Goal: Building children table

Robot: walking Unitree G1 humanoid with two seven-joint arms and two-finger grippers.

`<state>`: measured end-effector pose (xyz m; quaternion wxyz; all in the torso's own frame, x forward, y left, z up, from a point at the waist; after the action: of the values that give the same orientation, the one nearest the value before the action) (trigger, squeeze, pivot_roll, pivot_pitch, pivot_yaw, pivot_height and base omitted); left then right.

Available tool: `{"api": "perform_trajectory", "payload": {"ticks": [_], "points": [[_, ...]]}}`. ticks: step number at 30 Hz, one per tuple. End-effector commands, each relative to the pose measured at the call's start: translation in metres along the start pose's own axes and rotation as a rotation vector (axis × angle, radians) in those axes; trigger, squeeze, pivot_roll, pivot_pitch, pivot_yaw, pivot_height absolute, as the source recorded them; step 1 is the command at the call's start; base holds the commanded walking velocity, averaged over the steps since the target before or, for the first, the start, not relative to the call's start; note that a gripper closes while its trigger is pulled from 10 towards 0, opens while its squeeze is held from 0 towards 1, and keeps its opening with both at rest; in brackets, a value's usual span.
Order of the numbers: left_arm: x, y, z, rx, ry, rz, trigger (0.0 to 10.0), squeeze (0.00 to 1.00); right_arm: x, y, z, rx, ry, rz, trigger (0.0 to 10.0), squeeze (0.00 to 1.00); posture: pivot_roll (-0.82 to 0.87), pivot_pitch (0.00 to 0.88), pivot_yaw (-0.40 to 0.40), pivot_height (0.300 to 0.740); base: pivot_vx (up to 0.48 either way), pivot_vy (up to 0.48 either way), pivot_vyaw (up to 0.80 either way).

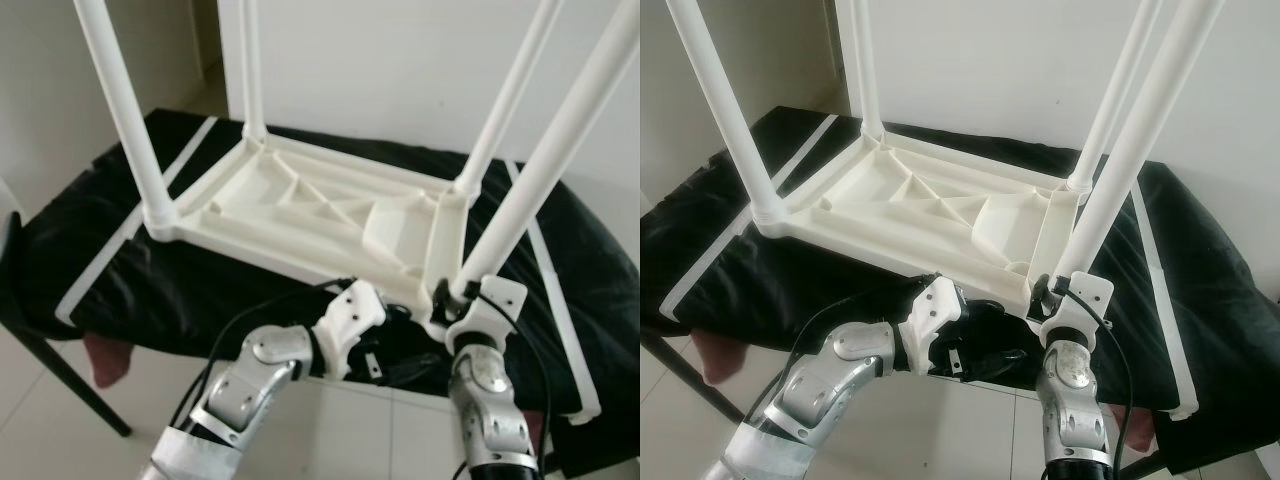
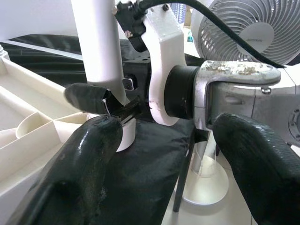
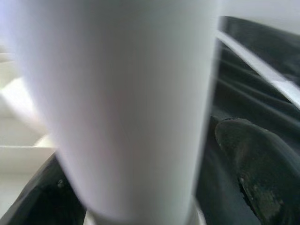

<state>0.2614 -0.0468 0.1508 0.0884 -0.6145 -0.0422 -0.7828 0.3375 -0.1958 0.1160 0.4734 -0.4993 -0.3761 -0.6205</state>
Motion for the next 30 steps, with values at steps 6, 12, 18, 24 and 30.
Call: {"api": "perform_trajectory", "payload": {"ticks": [6, 12, 18, 24, 30], "points": [[-0.001, 0.000, 0.001, 0.022, 0.007, 0.012, 10.0, 0.00, 0.002, 0.000, -0.004, 0.126, -0.033, -0.010, 10.0, 0.00, 0.00, 0.000, -0.058, 0.740, 0.000, 0.000, 0.00], [-0.001, 0.000, 0.001, 0.016, 0.008, 0.014, 10.0, 0.00, 0.006, 0.001, -0.005, 0.265, -0.096, -0.020, 10.0, 0.00, 0.01, 0.000, -0.053, 0.740, 0.000, 0.000, 0.00], [-0.001, -0.002, 0.002, 0.011, 0.013, 0.018, 10.0, 0.00, 0.006, 0.002, 0.002, 0.471, -0.171, 0.024, 10.0, 0.00, 0.01, 0.000, -0.046, 0.740, 0.000, 0.000, 0.00], [-0.001, -0.002, 0.001, 0.004, 0.018, 0.020, 10.0, 0.00, -0.003, 0.000, 0.010, 0.619, -0.227, 0.082, 4.4, 0.00, 0.01, 0.000, -0.043, 0.740, 0.000, 0.000, 0.00], [-0.002, -0.001, 0.001, 0.004, 0.020, 0.021, 10.0, 0.00, -0.006, 0.004, 0.006, 0.628, -0.261, 0.099, 0.0, 0.00, 0.02, 0.000, -0.050, 0.740, 0.000, 0.000, 0.00]]}}
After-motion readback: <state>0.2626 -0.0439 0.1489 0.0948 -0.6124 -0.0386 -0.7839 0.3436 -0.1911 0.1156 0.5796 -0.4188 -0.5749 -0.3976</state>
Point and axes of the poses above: a point about 5 cm out from each wrist's last joint towards the gripper, its own y axis pointing out of the wrist towards the gripper, its own x axis along the axis of the wrist's last joint, z = x × y, the point moved 6 cm from there along y, pointing out of the wrist towards the gripper, and after that the axes turned 7 degrees about y, right-handed, at the moved point
